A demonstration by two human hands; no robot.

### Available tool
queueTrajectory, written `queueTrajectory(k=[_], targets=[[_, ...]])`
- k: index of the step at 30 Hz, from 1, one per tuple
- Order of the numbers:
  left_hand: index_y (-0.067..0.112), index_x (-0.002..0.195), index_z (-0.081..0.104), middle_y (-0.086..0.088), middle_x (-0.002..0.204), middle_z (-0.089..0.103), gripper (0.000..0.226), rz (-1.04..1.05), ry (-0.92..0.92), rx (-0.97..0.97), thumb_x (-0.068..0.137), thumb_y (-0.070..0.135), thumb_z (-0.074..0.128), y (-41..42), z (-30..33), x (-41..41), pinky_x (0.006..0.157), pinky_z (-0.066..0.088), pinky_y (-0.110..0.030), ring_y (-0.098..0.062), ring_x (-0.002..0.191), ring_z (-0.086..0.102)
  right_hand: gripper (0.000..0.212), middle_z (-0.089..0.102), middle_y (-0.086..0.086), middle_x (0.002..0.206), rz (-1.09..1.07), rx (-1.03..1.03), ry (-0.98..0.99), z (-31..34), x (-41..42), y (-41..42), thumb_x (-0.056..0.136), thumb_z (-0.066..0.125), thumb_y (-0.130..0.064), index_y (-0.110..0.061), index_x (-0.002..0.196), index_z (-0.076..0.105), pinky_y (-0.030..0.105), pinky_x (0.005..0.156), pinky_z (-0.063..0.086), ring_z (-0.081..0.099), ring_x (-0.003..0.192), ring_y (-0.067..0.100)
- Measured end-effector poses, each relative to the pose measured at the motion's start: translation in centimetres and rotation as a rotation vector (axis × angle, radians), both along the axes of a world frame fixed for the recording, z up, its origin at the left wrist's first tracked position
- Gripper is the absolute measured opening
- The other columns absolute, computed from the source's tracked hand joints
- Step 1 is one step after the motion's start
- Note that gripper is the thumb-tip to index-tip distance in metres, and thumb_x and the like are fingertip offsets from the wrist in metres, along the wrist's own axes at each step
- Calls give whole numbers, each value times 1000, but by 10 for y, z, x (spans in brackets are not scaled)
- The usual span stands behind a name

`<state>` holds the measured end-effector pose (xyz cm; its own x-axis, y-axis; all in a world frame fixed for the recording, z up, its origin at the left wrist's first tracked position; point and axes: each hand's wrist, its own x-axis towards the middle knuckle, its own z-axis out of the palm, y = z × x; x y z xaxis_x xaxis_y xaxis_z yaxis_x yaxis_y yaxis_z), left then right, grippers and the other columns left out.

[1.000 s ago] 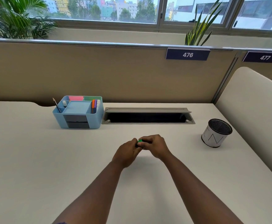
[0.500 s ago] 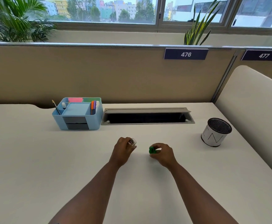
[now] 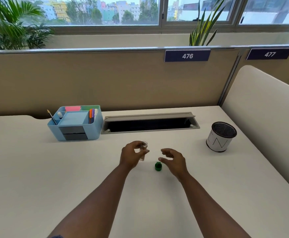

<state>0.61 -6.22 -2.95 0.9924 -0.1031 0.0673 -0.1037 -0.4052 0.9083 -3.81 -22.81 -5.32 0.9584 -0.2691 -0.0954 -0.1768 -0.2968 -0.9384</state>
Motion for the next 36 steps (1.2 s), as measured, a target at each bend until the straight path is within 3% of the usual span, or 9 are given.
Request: queueTrajectory(k=[4,5,9,15,18,23,28,32,36], targets=[[8,99,68,1,94,66,27,-55,-1,-74,73,12,74,-27,14,-1,70,43,-1,-11,89,61,19,65,14,111,95,503,129,19,-2,-8,87,56,-11,-15,104,63,28,81,53,63,94,22],[8,100,67,0,95,66,27,-73,1,-88,73,12,74,-35,18,-1,70,43,-1,-11,89,60,19,66,12,109,140,587,149,22,-3,-12,89,53,-12,-16,106,62,29,84,53,64,95,23],[8,103,66,-2,98,66,29,-118,39,-161,75,13,72,-66,31,-2,83,44,-23,-13,93,60,20,68,4,102,145,747,96,26,-7,-31,91,48,-8,-16,104,62,35,91,50,68,92,21],[8,106,64,-14,107,69,30,-197,78,-245,77,13,70,-111,37,0,81,47,-19,-14,92,61,18,74,4,91,40,944,-36,25,-12,-65,88,51,-2,-8,98,64,22,73,59,71,85,19],[9,112,62,-15,113,67,35,-226,102,-247,79,14,68,-134,39,2,85,46,-25,-17,100,61,18,77,3,84,-31,1000,-94,25,-12,-85,87,51,1,-5,97,64,20,68,59,72,81,16],[14,129,48,-9,130,58,51,-296,56,-63,83,26,64,-166,36,7,96,41,-31,-22,120,52,17,77,-3,79,-211,964,-255,31,-8,-126,87,51,1,-5,95,64,16,69,58,71,75,8],[17,143,23,-3,154,26,62,-509,-154,506,89,26,54,-193,24,14,113,28,-38,-22,140,25,30,62,12,103,-536,770,-370,43,-2,-168,84,57,-3,4,113,57,16,68,56,61,83,17],[20,145,9,0,159,4,71,-656,-261,767,89,22,53,-218,18,12,109,31,-47,-24,143,15,24,63,20,112,-730,465,-333,44,1,-194,82,63,-5,-2,105,62,31,77,56,60,90,23],[20,145,5,2,159,-5,73,-711,-322,858,89,12,50,-238,15,9,94,44,-45,-30,129,35,24,65,18,111,-751,105,-291,45,5,-208,83,60,-4,-5,107,62,46,89,53,65,85,29]])
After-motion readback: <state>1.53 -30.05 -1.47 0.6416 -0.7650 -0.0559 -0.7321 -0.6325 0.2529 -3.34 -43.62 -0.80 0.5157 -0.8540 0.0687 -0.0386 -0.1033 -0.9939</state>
